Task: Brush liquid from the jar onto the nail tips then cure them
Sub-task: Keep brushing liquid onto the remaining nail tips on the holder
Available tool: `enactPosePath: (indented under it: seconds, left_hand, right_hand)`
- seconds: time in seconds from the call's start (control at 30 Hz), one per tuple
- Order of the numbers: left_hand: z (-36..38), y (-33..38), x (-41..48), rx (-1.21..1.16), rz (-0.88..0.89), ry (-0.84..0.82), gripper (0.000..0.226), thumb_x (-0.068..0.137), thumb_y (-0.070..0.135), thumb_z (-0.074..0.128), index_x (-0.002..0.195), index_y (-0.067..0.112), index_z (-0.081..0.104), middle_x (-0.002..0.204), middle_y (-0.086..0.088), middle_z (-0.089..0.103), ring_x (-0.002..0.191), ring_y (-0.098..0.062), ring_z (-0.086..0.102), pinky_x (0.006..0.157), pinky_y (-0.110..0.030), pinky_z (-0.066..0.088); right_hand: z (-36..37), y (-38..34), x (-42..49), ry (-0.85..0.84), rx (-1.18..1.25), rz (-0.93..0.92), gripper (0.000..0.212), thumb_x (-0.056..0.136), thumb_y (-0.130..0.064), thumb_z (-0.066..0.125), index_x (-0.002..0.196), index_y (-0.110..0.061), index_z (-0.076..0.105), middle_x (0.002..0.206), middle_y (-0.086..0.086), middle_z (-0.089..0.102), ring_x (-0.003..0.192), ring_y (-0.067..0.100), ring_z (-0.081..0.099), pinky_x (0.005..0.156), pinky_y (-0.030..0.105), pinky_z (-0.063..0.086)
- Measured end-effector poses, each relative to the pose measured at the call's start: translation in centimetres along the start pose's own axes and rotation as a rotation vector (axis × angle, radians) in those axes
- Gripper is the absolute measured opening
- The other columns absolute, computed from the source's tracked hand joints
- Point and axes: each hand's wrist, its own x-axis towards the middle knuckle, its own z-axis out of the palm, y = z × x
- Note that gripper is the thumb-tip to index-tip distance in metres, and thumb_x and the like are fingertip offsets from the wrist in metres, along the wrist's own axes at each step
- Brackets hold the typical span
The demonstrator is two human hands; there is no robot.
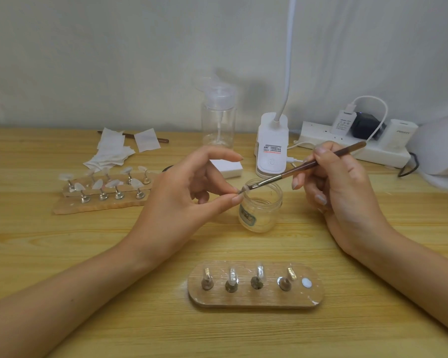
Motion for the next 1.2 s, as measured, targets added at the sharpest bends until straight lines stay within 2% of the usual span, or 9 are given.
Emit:
enactPosePath:
  seconds: [0.07, 0.2, 0.37, 0.57, 0.73, 0.9, 1.0, 1.07, 1.2]
  left_hand:
    - [0.04, 0.06, 0.0, -0.005, -0.007, 0.002, 0.044, 0.08, 0.015, 0.079, 0.119, 0.027, 0.064, 0.077, 0.006, 0.068, 0.081, -0.019, 0.071, 0.062, -0.037, 0.049]
    - [0.1, 0.11, 0.02, -0.012, -0.026, 0.009, 0.045, 0.08, 0.01, 0.081, 0.119, 0.026, 0.064, 0.075, 0.006, 0.067, 0.08, -0.017, 0.071, 0.062, -0.041, 0.049]
    - [0.15, 0.44, -0.02, -0.042, -0.063, 0.019, 0.046, 0.075, 0.021, 0.08, 0.118, 0.027, 0.064, 0.075, 0.002, 0.068, 0.08, -0.014, 0.073, 0.068, -0.056, 0.05]
    - [0.12, 0.6, 0.01, -0.066, -0.094, 0.014, 0.047, 0.074, 0.019, 0.081, 0.118, 0.026, 0.065, 0.075, 0.0, 0.067, 0.081, -0.021, 0.072, 0.075, -0.066, 0.051]
    - [0.14, 0.8, -0.02, -0.068, -0.107, 0.013, 0.048, 0.074, 0.02, 0.08, 0.119, 0.025, 0.064, 0.076, -0.001, 0.067, 0.079, -0.017, 0.072, 0.071, -0.065, 0.05]
    - [0.16, 0.83, 0.03, -0.073, -0.12, 0.018, 0.047, 0.077, 0.013, 0.081, 0.118, 0.025, 0.064, 0.076, -0.002, 0.067, 0.077, -0.016, 0.072, 0.075, -0.066, 0.05]
    - [0.14, 0.8, -0.01, -0.062, -0.122, 0.016, 0.047, 0.078, 0.009, 0.081, 0.118, 0.025, 0.064, 0.076, -0.002, 0.067, 0.074, -0.013, 0.071, 0.074, -0.064, 0.05]
    - [0.14, 0.87, -0.04, -0.061, -0.124, 0.015, 0.047, 0.077, 0.012, 0.081, 0.119, 0.025, 0.064, 0.076, -0.001, 0.067, 0.075, -0.013, 0.072, 0.075, -0.063, 0.051]
    - [0.17, 1.03, -0.02, -0.073, -0.128, 0.01, 0.049, 0.072, 0.022, 0.08, 0.118, 0.026, 0.064, 0.076, 0.0, 0.067, 0.08, -0.021, 0.074, 0.083, -0.061, 0.053]
  right_hand:
    - [-0.16, -0.02, 0.01, 0.027, 0.018, 0.016, 0.026, 0.104, -0.02, 0.041, 0.079, -0.016, 0.049, 0.06, 0.006, 0.064, 0.039, 0.009, 0.029, 0.04, 0.018, 0.024]
    - [-0.09, -0.13, -0.2, -0.034, 0.027, -0.035, 0.026, 0.104, -0.021, 0.04, 0.08, -0.016, 0.049, 0.062, 0.004, 0.065, 0.039, 0.009, 0.031, 0.04, 0.02, 0.023]
    - [-0.17, 0.0, -0.13, 0.023, 0.024, -0.003, 0.026, 0.104, -0.019, 0.041, 0.08, -0.016, 0.049, 0.059, 0.006, 0.063, 0.038, 0.009, 0.03, 0.04, 0.017, 0.026]
    - [-0.14, -0.08, -0.26, -0.004, 0.003, -0.033, 0.026, 0.104, -0.02, 0.041, 0.079, -0.016, 0.049, 0.061, 0.005, 0.064, 0.039, 0.009, 0.031, 0.04, 0.018, 0.026]
    - [-0.29, -0.16, -0.29, 0.0, 0.05, -0.048, 0.027, 0.104, -0.021, 0.041, 0.079, -0.018, 0.049, 0.062, 0.005, 0.064, 0.04, 0.01, 0.031, 0.042, 0.022, 0.022]
    - [-0.24, 0.13, -0.18, 0.02, -0.008, -0.007, 0.025, 0.104, -0.019, 0.041, 0.08, -0.016, 0.049, 0.06, 0.005, 0.064, 0.04, 0.01, 0.03, 0.04, 0.017, 0.026]
    - [-0.43, 0.05, -0.18, 0.029, 0.018, -0.019, 0.026, 0.104, -0.021, 0.041, 0.08, -0.018, 0.049, 0.062, 0.005, 0.064, 0.041, 0.01, 0.03, 0.042, 0.023, 0.019]
    - [-0.39, -0.02, -0.27, -0.009, 0.022, -0.052, 0.027, 0.104, -0.023, 0.041, 0.079, -0.019, 0.049, 0.064, 0.004, 0.065, 0.041, 0.011, 0.031, 0.044, 0.026, 0.019]
    - [-0.3, 0.08, -0.24, 0.003, -0.008, -0.027, 0.024, 0.103, -0.023, 0.042, 0.081, -0.017, 0.05, 0.062, 0.004, 0.065, 0.04, 0.01, 0.031, 0.04, 0.02, 0.024]
